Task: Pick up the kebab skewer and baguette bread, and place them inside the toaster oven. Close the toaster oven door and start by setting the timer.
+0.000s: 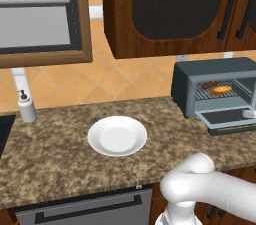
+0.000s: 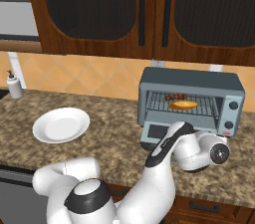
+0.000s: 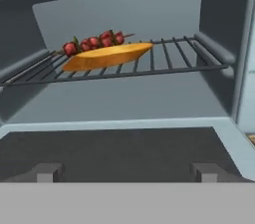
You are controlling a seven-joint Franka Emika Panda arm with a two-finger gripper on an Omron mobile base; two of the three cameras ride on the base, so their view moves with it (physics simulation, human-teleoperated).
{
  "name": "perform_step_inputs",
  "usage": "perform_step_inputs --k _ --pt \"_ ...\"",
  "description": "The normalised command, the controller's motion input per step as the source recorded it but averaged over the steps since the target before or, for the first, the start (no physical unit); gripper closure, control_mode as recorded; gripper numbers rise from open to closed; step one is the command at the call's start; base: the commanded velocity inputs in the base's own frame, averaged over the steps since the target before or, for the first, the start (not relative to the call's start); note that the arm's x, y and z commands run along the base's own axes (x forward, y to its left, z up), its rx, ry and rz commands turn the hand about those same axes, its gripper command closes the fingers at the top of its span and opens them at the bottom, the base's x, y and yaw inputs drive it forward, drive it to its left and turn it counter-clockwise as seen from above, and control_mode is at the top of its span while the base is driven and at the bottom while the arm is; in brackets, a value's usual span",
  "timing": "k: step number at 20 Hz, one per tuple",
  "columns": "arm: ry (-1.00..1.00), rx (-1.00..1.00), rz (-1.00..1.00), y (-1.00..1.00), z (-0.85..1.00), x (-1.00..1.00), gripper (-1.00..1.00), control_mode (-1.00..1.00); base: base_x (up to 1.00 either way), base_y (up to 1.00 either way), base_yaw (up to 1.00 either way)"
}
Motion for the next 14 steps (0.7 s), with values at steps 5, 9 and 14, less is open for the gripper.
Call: perform_step_inputs --k 5,9,14 --pt "0.1 0.0 0.09 -0.16 0.0 -0.37 -1.0 -1.0 0.0 0.0 0.0" --pt "0.02 0.0 0.05 -0.04 -0.34 -0.37 -1.0 -1.0 0.0 0.0 0.0" --pt "0.0 0.0 0.0 0.05 -0.59 -0.44 -1.0 -1.0 0.0 0.0 0.0"
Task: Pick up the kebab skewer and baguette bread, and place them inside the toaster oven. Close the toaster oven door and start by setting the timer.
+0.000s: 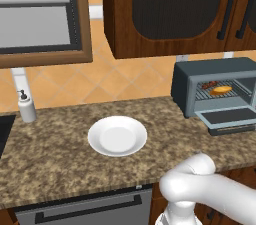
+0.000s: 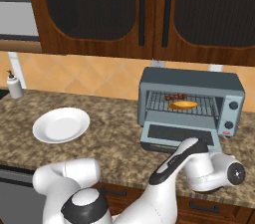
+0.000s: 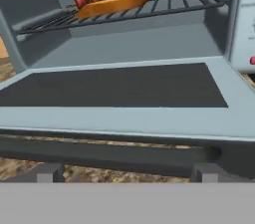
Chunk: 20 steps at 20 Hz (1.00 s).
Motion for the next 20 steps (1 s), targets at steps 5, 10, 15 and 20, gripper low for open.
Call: perform_step_inputs --k 5,10,15,20 --pt "0.01 0.0 0.0 0.08 -0.43 -0.22 -1.0 -1.0 0.0 0.0 0.0" --pt "0.03 0.0 0.02 0.0 -0.19 0.0 -1.0 -1.0 0.0 0.0 0.0" --pt "0.06 0.0 0.06 0.0 -0.06 0.0 -1.0 -1.0 0.0 0.0 0.0" --pt "0.0 0.0 0.04 0.0 -0.04 0.13 -1.0 -1.0 0.0 0.0 0.0"
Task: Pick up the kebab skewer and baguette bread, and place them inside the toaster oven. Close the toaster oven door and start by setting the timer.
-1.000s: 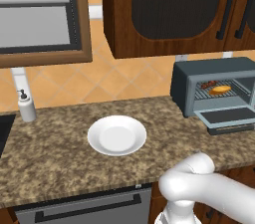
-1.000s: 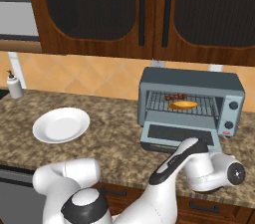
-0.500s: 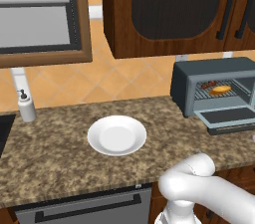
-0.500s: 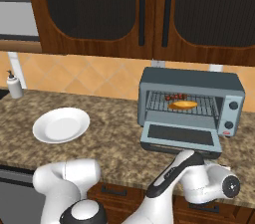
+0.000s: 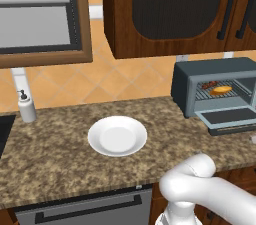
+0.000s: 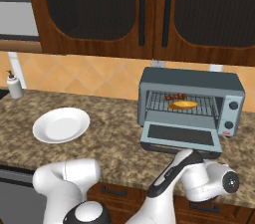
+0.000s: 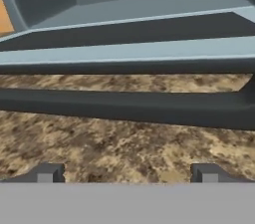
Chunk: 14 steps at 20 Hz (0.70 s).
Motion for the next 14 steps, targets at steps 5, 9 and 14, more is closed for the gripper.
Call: perform_step_inputs --k 5,9,14 --pt "-0.01 0.0 0.02 0.0 -0.06 0.27 -1.0 -1.0 0.0 0.0 0.0" --pt "0.0 0.0 0.0 0.0 0.0 0.37 -1.0 -1.0 0.0 0.0 0.0" --pt "0.0 0.0 0.0 0.0 -0.01 0.35 -1.0 -1.0 0.0 0.0 0.0"
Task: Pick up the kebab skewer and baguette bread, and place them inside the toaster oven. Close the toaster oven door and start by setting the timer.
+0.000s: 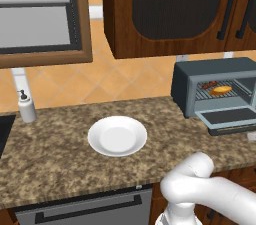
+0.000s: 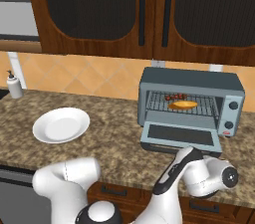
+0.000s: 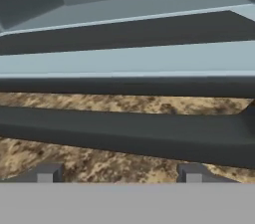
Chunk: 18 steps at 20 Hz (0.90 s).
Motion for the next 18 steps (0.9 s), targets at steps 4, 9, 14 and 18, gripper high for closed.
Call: perform_step_inputs --k 4,9,14,18 --pt "0.0 0.0 0.0 0.0 -0.07 0.29 -1.0 -1.0 0.0 0.0 0.0" --pt "0.0 0.0 0.0 0.0 -0.05 0.37 -1.0 -1.0 0.0 0.0 0.0" --pt "0.0 0.0 0.0 0.0 -0.04 0.37 -1.0 -1.0 0.0 0.0 0.0" --pt "-0.01 0.0 0.0 0.0 0.0 0.41 -1.0 -1.0 0.0 0.0 0.0"
